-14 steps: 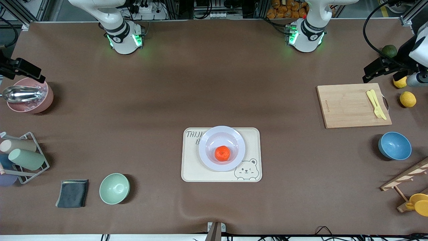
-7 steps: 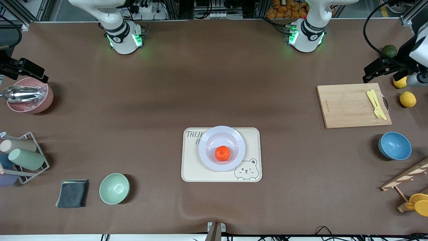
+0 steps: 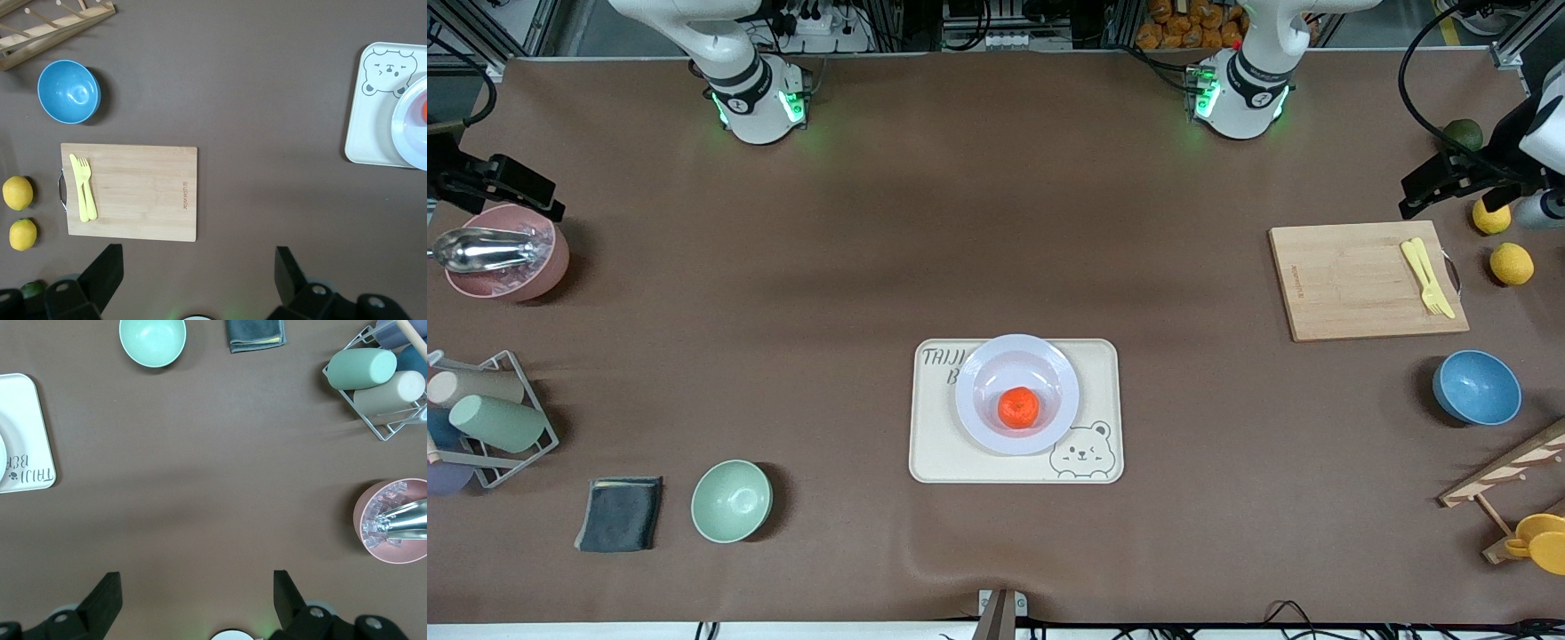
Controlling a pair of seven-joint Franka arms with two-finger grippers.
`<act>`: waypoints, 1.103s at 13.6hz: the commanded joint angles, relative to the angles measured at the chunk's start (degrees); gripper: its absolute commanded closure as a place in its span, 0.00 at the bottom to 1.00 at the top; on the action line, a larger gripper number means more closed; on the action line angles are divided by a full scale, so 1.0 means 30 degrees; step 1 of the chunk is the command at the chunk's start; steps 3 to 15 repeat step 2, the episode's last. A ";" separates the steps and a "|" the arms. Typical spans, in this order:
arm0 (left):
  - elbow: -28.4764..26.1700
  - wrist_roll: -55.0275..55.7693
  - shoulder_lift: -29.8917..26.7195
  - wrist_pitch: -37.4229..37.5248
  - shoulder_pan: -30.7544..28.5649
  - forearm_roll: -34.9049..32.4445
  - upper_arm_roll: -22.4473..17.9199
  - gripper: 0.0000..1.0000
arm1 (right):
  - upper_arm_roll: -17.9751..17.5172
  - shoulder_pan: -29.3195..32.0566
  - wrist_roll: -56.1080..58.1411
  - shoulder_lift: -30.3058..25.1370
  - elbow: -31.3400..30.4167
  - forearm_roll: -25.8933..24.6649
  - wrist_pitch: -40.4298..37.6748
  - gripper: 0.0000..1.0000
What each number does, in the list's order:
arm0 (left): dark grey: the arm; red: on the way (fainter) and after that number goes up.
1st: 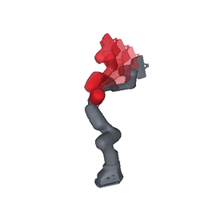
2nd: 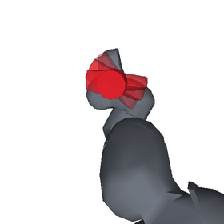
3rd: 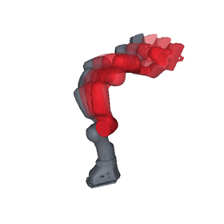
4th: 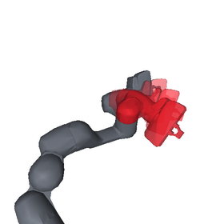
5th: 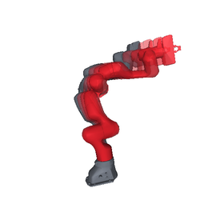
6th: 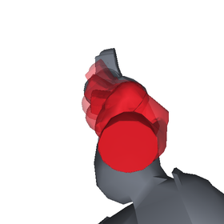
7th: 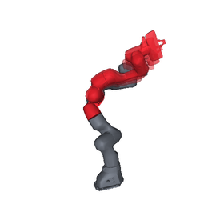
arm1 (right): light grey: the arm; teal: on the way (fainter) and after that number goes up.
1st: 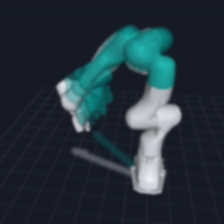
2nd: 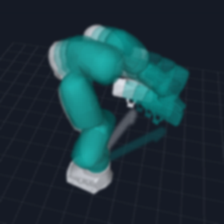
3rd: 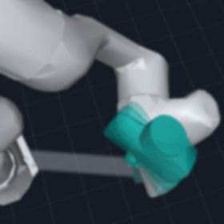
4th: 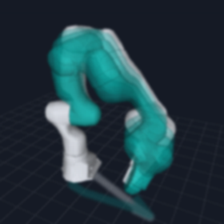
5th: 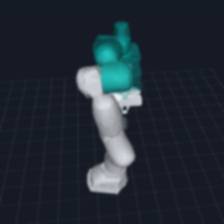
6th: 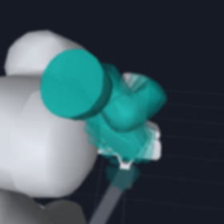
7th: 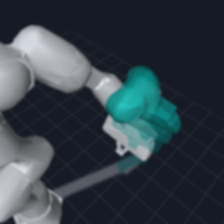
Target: Place orange and plate with both arms
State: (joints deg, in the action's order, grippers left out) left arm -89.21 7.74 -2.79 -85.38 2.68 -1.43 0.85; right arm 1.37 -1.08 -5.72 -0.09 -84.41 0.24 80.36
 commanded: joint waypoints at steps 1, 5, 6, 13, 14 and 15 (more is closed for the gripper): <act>0.0528 -0.0060 0.0052 0.0481 0.0044 -0.0433 0.0038 0.00 | -0.0077 -0.0049 0.0031 -0.0352 -0.0251 0.0272 0.0166 0.00; 0.0528 -0.0089 0.0052 0.0481 0.0044 -0.0433 0.0009 0.00 | -0.0077 -0.0107 0.0031 -0.0352 -0.0221 0.0272 0.0224 0.00; 0.0528 -0.0089 0.0052 0.0481 0.0044 -0.0433 0.0009 0.00 | -0.0077 -0.0107 0.0031 -0.0352 -0.0221 0.0272 0.0224 0.00; 0.0528 -0.0089 0.0052 0.0481 0.0044 -0.0433 0.0009 0.00 | -0.0077 -0.0107 0.0031 -0.0352 -0.0221 0.0272 0.0224 0.00; 0.0528 -0.0089 0.0052 0.0481 0.0044 -0.0433 0.0009 0.00 | -0.0077 -0.0107 0.0031 -0.0352 -0.0221 0.0272 0.0224 0.00; 0.0528 -0.0089 0.0052 0.0481 0.0044 -0.0433 0.0009 0.00 | -0.0077 -0.0107 0.0031 -0.0352 -0.0221 0.0272 0.0224 0.00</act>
